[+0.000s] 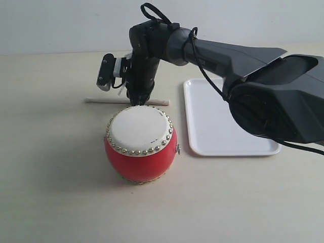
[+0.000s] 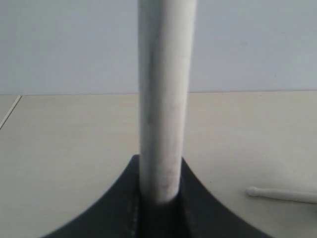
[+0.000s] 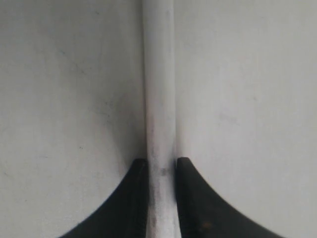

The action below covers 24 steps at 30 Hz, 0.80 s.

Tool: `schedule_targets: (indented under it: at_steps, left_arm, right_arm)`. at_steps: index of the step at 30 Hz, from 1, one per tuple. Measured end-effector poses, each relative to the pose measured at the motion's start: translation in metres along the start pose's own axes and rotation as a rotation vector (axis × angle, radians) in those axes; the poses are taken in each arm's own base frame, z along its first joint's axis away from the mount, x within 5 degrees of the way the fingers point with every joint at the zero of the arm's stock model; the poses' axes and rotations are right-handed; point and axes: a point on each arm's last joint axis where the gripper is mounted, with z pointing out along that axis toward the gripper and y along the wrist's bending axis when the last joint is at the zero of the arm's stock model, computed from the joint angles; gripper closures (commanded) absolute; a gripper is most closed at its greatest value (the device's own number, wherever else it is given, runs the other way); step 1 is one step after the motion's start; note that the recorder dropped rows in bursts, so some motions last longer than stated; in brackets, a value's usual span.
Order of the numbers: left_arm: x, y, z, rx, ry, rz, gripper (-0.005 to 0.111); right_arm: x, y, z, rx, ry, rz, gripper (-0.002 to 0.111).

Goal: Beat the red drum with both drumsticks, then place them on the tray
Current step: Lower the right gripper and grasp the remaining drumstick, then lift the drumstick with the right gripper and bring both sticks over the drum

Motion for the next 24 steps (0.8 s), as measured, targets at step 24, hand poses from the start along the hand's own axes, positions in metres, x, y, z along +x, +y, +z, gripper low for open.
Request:
schedule_targets:
  at_steps: [24]
  left_arm:
    - [0.004, -0.004, 0.0, 0.042, 0.04, 0.12, 0.107]
  right_arm:
    - [-0.014, -0.01, -0.182, 0.031, -0.107, 0.448, 0.108]
